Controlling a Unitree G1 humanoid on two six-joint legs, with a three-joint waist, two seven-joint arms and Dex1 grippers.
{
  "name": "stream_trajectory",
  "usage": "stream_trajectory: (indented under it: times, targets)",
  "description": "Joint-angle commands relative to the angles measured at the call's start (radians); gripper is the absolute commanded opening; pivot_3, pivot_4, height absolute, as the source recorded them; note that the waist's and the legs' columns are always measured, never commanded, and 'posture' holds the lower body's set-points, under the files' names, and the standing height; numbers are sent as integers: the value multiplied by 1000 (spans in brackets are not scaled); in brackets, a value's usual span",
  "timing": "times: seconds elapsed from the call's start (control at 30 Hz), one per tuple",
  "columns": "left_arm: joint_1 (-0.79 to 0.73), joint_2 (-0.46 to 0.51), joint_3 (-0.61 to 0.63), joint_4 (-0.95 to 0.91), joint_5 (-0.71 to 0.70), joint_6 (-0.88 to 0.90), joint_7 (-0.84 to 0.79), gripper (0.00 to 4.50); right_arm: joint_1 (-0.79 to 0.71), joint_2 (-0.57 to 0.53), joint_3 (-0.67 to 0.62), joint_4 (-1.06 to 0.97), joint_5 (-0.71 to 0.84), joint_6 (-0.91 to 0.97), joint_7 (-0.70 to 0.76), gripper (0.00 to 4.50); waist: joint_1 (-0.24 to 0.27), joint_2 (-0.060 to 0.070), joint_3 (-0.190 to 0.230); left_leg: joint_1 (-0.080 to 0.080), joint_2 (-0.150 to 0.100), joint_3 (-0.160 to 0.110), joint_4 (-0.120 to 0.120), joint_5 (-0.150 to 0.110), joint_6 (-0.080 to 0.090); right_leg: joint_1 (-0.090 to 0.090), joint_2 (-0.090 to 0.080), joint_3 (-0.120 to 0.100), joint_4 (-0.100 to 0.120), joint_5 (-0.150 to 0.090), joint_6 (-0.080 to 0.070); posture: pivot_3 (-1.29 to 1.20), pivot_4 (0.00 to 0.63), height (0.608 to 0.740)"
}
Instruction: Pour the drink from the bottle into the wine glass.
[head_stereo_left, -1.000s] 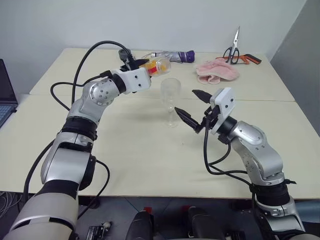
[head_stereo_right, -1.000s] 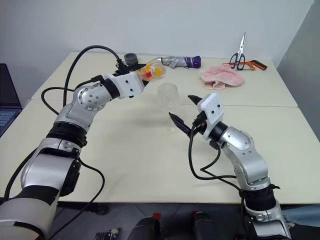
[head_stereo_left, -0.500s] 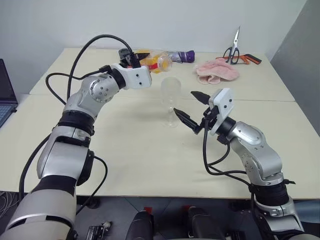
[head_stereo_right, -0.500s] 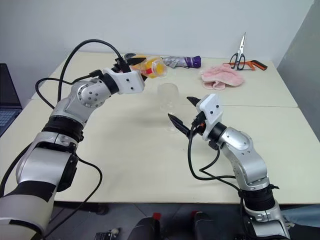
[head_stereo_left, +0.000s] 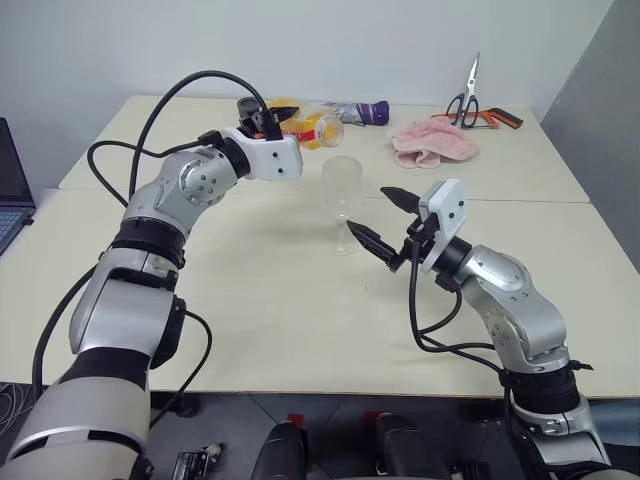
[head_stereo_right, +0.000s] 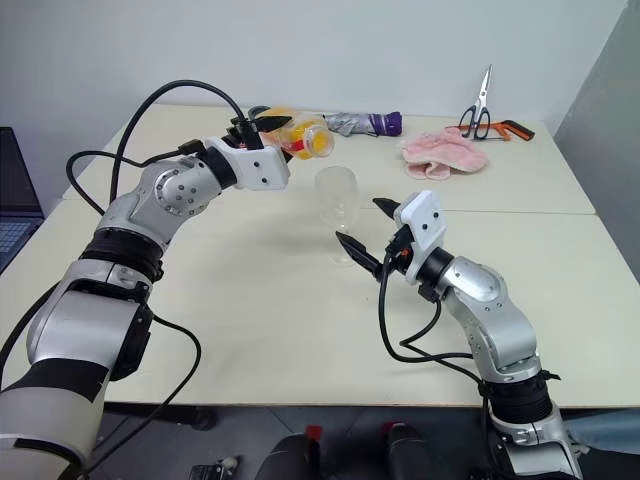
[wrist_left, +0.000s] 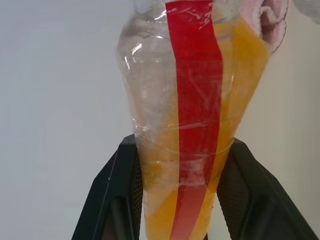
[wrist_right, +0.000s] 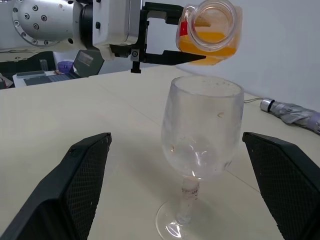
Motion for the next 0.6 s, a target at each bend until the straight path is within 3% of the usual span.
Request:
stream_trajectory:
  times: [0.03, 0.6]
  targets:
    - [-58, 24, -7, -7, 16, -29, 44, 1671, 2, -5, -8, -43, 7, -9, 3, 4500, 0, 0, 0, 0, 0, 0, 0, 0, 0, 0, 0, 0, 0, 0, 0, 0, 150, 740]
    - [-92, 49, -60, 16, 89, -61, 144, 1671, 2, -8, -4, -34, -3, -19, 7, 4500, 0, 0, 0, 0, 0, 0, 0, 0, 0, 0, 0, 0, 0, 0, 0, 0, 150, 740]
